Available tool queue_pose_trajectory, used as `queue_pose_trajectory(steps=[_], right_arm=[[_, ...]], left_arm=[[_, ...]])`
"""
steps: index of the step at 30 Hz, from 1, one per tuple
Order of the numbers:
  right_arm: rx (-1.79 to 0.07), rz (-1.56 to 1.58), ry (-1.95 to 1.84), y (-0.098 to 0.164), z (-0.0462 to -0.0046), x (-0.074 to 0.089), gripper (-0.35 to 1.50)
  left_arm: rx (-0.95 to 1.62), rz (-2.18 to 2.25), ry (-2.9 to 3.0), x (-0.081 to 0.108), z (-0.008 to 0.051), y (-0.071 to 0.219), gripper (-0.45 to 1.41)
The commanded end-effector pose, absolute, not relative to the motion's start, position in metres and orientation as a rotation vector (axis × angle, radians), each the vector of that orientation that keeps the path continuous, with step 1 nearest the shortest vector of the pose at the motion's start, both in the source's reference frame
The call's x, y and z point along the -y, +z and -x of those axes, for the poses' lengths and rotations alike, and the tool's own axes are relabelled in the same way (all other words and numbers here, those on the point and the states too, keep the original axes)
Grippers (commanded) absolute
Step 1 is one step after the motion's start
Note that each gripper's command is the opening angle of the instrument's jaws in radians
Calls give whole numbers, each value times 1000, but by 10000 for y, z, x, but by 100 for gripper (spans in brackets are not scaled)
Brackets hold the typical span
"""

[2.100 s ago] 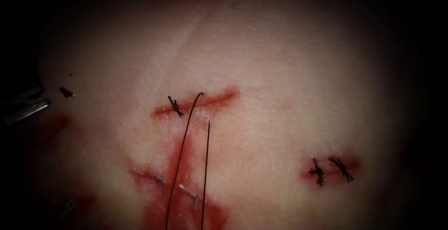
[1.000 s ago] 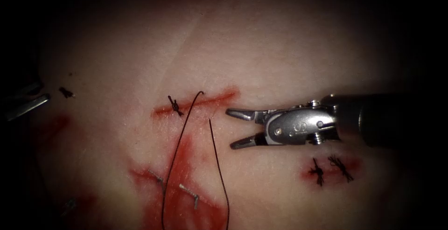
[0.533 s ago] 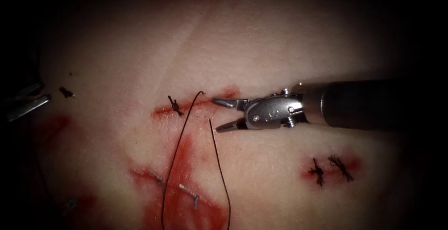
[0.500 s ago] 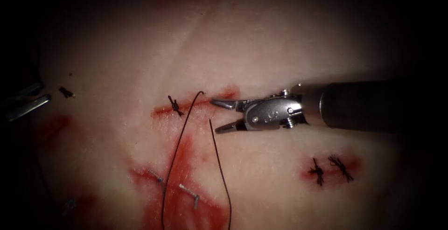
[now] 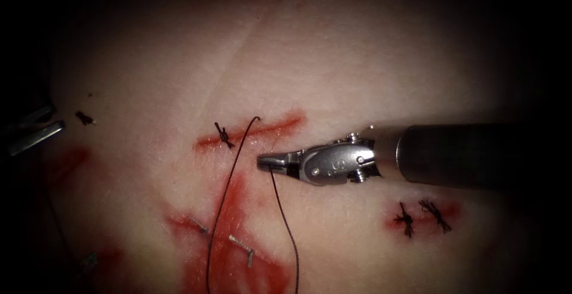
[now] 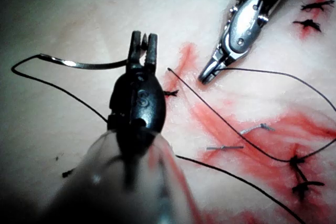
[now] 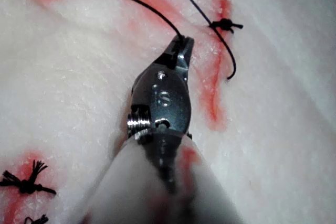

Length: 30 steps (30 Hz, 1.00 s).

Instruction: Wound Closure

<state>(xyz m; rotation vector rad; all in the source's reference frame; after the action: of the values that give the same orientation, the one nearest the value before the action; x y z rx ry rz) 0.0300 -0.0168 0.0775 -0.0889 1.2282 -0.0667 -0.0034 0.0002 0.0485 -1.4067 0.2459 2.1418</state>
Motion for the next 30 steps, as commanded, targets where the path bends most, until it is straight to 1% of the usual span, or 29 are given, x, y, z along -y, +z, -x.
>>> queue_pose_trajectory(steps=[1, 5, 12, 23, 30], right_arm=[[-1214, 77, -76, 772, -300, 179, -35], [-1218, 64, -79, 746, -283, 199, -35], [-1243, 17, -113, 699, -274, 242, -35], [-1265, -119, -247, 599, -295, 346, -35], [-1275, -177, -263, 559, -307, 370, -35]], left_arm=[[-247, 1408, 2142, -4, 39, 492, -45], [-249, 1404, 2142, -4, 39, 492, -45], [-250, 1403, 2141, -4, 41, 492, -45], [-250, 1405, 2141, -3, 41, 491, -45], [-249, 1406, 2141, -2, 42, 490, -45]])
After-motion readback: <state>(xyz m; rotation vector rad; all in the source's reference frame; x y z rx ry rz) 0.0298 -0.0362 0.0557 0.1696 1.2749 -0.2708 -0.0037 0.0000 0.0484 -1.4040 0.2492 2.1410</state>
